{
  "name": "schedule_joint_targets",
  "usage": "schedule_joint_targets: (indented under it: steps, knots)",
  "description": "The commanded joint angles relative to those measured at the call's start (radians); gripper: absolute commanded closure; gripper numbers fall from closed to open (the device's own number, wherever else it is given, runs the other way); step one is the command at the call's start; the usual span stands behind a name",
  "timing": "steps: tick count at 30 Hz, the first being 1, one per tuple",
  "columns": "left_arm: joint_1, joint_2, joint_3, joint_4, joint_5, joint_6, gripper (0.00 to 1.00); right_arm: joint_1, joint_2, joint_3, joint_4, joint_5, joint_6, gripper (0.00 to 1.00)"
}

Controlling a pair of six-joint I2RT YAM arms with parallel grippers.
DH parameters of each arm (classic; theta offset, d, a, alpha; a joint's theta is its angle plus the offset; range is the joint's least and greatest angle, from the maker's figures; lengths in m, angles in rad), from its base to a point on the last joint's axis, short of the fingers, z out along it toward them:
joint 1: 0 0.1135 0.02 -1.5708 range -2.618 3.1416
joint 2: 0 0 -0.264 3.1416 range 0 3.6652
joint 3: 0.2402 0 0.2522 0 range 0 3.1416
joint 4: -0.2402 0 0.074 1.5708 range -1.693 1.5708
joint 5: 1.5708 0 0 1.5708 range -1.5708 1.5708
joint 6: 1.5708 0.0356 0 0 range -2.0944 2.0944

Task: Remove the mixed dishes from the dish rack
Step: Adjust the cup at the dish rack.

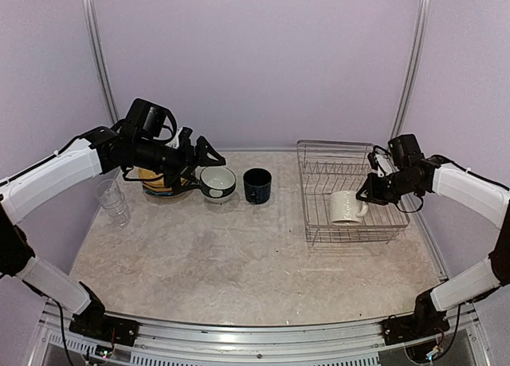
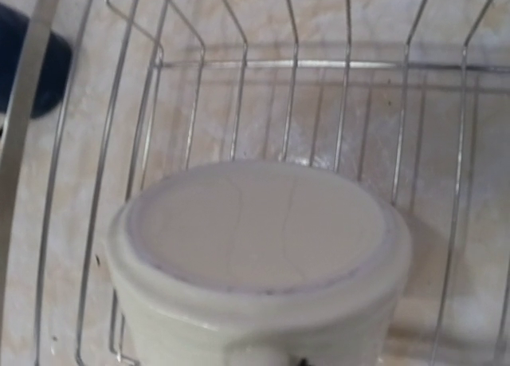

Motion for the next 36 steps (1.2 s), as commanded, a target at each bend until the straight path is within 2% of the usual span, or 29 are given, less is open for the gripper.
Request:
schedule_joint_targets:
  steps: [1,13,19,22,27,31,36]
  knots:
    - [-0.002,-0.005,0.0,0.02,0.018,0.0,0.04,0.041,0.051,0.013,-0.194,0.043,-0.075,0.98]
    - [-0.02,-0.002,0.006,0.002,0.008,0.004,0.04,0.059,0.067,-0.03,-0.192,0.067,-0.074,0.84]
    - [-0.019,-0.005,0.003,0.006,0.006,0.004,0.04,0.061,0.041,-0.016,-0.247,0.094,-0.085,0.68]
    - [-0.021,0.012,0.014,0.019,0.016,0.003,0.04,0.06,0.026,-0.021,-0.187,0.097,-0.091,0.55]
    - [-0.025,0.04,0.048,0.006,0.022,0.012,0.04,0.058,0.122,0.034,-0.113,0.122,-0.102,0.54]
    - [-0.03,0.026,0.047,-0.022,-0.012,0.02,0.04,0.058,0.15,0.076,-0.055,0.151,-0.069,0.37]
    - [-0.03,-0.002,0.014,-0.022,-0.023,0.011,0.04,0.038,0.152,0.092,0.019,0.123,-0.024,0.3]
